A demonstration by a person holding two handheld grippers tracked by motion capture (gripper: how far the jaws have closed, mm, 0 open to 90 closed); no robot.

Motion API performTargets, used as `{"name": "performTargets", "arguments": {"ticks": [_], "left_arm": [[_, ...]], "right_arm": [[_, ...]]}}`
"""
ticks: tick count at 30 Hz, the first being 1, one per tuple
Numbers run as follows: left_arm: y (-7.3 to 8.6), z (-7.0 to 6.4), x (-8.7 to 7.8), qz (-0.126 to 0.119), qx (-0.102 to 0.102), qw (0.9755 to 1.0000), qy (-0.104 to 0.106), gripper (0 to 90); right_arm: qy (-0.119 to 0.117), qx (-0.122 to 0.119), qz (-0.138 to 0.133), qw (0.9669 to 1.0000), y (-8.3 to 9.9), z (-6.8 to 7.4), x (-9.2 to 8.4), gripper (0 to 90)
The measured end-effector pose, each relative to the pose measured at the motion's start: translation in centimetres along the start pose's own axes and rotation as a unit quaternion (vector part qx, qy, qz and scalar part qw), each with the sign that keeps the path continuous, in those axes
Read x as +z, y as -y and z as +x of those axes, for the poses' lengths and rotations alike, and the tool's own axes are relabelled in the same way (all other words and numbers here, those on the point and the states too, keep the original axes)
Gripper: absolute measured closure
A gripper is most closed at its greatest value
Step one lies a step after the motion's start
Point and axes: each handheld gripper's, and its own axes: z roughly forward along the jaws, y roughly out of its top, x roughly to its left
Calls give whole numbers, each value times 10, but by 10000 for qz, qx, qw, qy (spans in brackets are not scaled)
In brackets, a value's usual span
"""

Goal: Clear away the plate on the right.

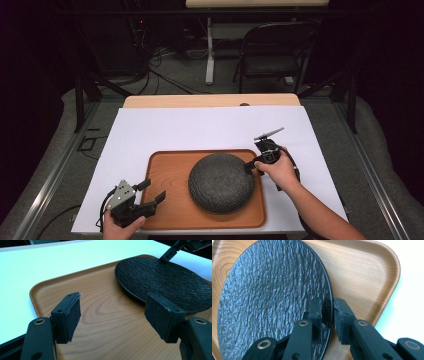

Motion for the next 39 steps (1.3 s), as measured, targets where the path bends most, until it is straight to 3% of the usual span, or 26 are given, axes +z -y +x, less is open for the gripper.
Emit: {"name": "performTargets", "arguments": {"ticks": [7, 12, 14, 19, 21, 22, 31, 39], "left_arm": [[0, 0, 0, 11, 19, 10000, -3, 292], [0, 0, 0, 22, 31, 10000, -5, 292], [0, 0, 0, 27, 37, 10000, 2, 293], [0, 0, 0, 33, 37, 10000, 0, 293], [0, 0, 0, 30, 36, 10000, -3, 293], [0, 0, 0, 35, 38, 10000, 2, 293], [0, 0, 0, 29, 34, 10000, -10, 293], [0, 0, 0, 54, 45, 10000, -40, 292]], "right_arm": [[-32, -22, -82, 10000, 0, -1, -1, 721], [-90, -20, -232, 9997, 0, -3, -5, 644], [-119, 87, -276, 9995, 0, -3, -8, 588], [-141, -22, -543, 9984, 1, -2, -15, 485], [-105, -184, -640, 9977, 3, 0, -18, 445], [-34, -300, -710, 9970, 6, 2, -21, 441], [-44, -531, -1013, 9934, 27, 7, -34, 439], [-105, -443, -1498, 9877, 56, 5, -51, 439]]}}
